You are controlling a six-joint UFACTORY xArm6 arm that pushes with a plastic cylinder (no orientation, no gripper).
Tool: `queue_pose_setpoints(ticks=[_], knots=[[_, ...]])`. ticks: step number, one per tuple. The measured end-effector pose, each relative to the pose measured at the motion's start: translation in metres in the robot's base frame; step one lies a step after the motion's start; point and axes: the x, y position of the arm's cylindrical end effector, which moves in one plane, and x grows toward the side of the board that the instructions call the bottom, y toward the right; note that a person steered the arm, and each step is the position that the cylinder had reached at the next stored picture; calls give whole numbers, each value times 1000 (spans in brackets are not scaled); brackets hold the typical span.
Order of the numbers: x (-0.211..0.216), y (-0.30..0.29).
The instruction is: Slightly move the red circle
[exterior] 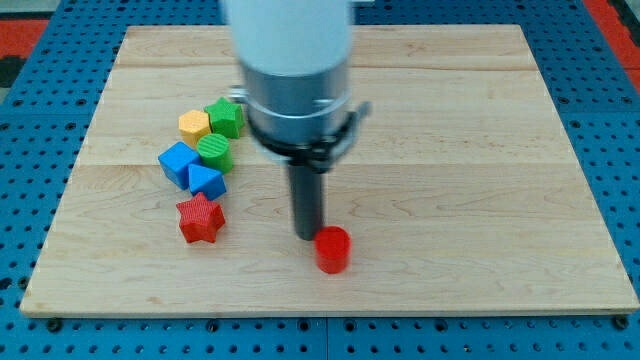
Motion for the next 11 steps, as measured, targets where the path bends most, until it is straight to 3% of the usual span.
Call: queue_pose_setpoints(ticks=[1, 2, 3, 4, 5, 6, 7, 8, 9, 10, 11], knots=[[18, -2], [-25, -30], [-32, 60], [29, 156], [78, 137], [78, 36], [66, -9], [33, 24], [59, -22], [54, -63], [18, -142]])
